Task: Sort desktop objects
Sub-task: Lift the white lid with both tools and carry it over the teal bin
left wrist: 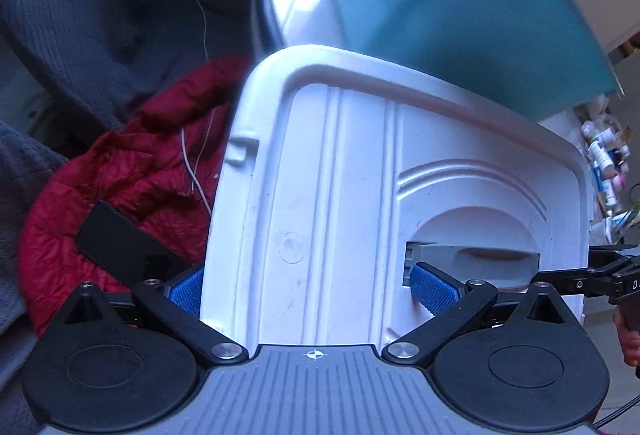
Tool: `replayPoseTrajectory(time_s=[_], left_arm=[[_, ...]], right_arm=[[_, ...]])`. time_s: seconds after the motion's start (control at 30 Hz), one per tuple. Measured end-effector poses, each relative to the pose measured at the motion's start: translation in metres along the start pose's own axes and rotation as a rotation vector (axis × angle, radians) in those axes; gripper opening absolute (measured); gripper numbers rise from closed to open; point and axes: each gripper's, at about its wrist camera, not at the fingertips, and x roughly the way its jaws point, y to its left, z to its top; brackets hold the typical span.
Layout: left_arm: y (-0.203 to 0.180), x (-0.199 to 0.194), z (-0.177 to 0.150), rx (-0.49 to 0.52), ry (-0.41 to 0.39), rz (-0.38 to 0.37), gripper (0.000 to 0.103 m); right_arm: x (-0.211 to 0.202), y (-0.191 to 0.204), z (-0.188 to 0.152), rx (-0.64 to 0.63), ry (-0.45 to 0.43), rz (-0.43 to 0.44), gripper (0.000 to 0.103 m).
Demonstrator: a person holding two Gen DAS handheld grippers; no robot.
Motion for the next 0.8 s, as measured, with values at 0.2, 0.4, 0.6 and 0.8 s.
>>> replayPoseTrajectory(time_s=[0.2, 0.4, 0.6, 0.8], left_arm=[[-0.049, -0.044, -0.014, 0.035, -0.039, 0.079, 0.103], [-0.093, -0.097, -0.045, 0.041, -0.079, 0.11, 0.103], [-0.141, -0.126, -0.076, 0.018, -0.116, 0.129, 0.103], [-0.177, -0.164, -0.119, -0.016, -0.158, 0.155, 0.103]], right_arm=[[-0.026, -0.008, -0.016, 0.002, -0.037, 0.062, 0.091], [-0.068, -0.032, -0.009, -0.004, -0.063, 0.109, 0.091], [-0.081, -0.039, -0.023, -0.044, -0.07, 0.124, 0.091], [-0.085, -0.041, -0.021, -0.093, -0.054, 0.146, 0.091]])
